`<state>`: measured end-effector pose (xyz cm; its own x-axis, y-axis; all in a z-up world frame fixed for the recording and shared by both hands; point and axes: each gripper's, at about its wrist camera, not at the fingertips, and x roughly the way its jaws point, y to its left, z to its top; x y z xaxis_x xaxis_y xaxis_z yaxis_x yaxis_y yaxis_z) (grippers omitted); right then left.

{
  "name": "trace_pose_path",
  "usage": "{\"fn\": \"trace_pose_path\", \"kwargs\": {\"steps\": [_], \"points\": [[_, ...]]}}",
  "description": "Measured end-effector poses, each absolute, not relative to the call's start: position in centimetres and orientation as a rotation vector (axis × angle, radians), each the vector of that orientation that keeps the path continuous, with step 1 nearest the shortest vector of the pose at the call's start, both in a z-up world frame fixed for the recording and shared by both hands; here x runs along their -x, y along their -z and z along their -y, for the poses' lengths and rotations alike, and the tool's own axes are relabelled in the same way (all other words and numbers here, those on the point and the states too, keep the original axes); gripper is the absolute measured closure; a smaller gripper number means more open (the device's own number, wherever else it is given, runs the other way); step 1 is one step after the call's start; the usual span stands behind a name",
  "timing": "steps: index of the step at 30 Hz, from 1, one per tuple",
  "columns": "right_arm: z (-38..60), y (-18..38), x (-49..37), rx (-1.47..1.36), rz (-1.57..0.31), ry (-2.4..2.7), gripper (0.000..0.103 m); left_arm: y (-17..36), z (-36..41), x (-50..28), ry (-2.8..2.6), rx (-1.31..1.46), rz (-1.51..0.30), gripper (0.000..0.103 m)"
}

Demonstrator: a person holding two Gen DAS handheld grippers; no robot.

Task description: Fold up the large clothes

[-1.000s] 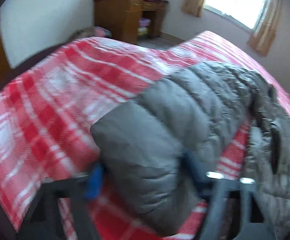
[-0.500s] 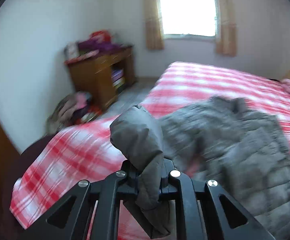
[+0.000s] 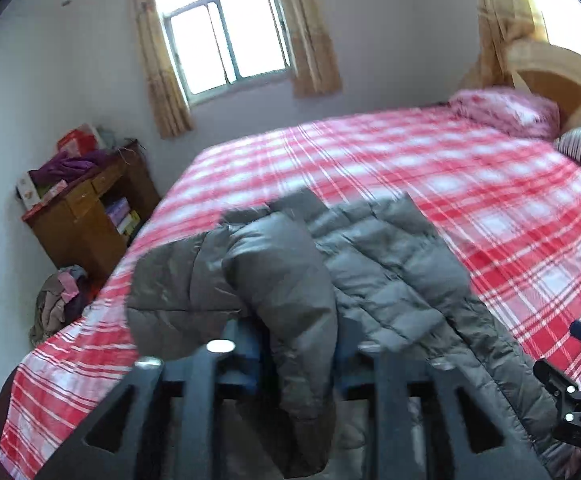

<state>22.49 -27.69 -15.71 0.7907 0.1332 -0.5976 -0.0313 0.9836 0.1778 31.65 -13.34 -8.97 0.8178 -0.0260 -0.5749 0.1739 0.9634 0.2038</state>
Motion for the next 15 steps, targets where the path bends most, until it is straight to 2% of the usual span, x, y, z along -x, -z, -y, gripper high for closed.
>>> {"fn": "trace_pose_path", "kwargs": {"steps": [1,3,4,10,15], "points": [[28.2,15.9,-22.5,-0.167,-0.659,-0.079,0.013,9.4,13.7,-31.5,0.105,-0.256,-0.610,0.049],[28.7,16.0,-22.5,-0.171,-0.665,-0.071,0.013,9.7,14.0,-30.8,0.100,-0.254,-0.585,0.023],[28.9,16.1,-22.5,-0.172,-0.669,-0.069,0.012,9.8,13.7,-30.4,0.090,-0.260,-0.562,0.020],[28.3,15.5,-23.1,-0.160,-0.688,-0.095,0.012,9.2,7.7,-28.8,0.000,-0.231,-0.489,0.009],[24.7,13.7,-24.9,-0.132,-0.698,-0.200,0.012,12.7,-1.3,-31.7,-0.261,-0.181,-0.611,0.008]]}}
